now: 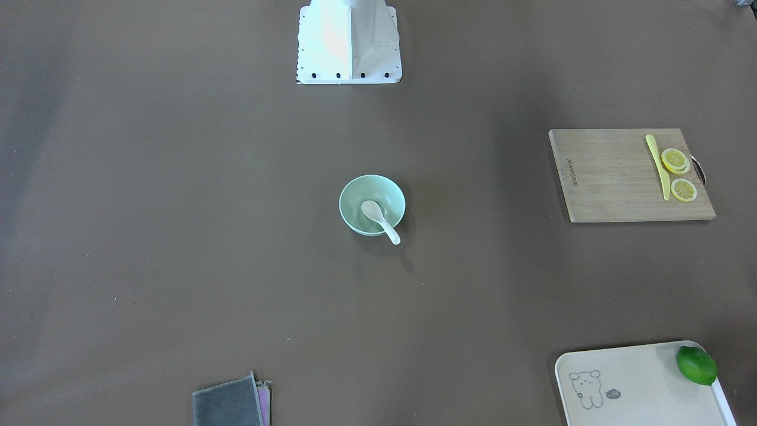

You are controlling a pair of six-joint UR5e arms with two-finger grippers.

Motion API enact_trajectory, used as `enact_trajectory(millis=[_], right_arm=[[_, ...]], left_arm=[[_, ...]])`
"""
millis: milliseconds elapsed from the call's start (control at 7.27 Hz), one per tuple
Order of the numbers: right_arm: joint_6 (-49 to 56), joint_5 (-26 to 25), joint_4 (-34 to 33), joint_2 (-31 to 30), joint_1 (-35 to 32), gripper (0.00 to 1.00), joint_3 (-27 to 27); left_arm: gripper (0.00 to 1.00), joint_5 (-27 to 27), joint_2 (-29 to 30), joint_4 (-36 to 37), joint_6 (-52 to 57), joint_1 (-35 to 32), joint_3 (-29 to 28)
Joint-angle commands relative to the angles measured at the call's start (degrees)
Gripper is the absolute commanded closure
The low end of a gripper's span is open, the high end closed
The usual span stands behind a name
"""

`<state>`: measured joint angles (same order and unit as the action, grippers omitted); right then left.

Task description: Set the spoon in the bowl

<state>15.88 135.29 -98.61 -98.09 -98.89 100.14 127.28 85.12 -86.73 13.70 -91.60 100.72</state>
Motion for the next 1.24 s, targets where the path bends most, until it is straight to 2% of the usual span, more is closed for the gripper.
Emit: enact_trajectory(millis=[0, 138, 275, 688, 1101], right_arm=[[-1.1, 0.4, 0.4, -0.3, 0.0, 0.0, -0.3], [-1.1, 0.5, 1.5, 0.3, 0.0, 0.0, 1.2], [-1.0, 0.6, 2.8, 0.4, 0.2, 0.0, 1.2], [-0.1, 0.6, 2.9, 0.0, 1.4, 0.0, 1.3], [-0.2, 0.6, 2.9, 0.1, 2.6, 0.0, 1.2]], left_arm=[[0.02, 6.6, -2.9, -1.7, -4.4, -0.1, 1.4], [0.02, 12.3, -3.6, -2.0, -4.3, -0.6, 0.8], [0.02, 14.3, -3.7, -2.1, -3.9, -2.2, 0.8], [0.02, 14.3, -7.3, -2.1, -3.9, -2.7, 4.6], [0.02, 13.7, -7.5, -2.1, -3.9, -2.8, 4.7]])
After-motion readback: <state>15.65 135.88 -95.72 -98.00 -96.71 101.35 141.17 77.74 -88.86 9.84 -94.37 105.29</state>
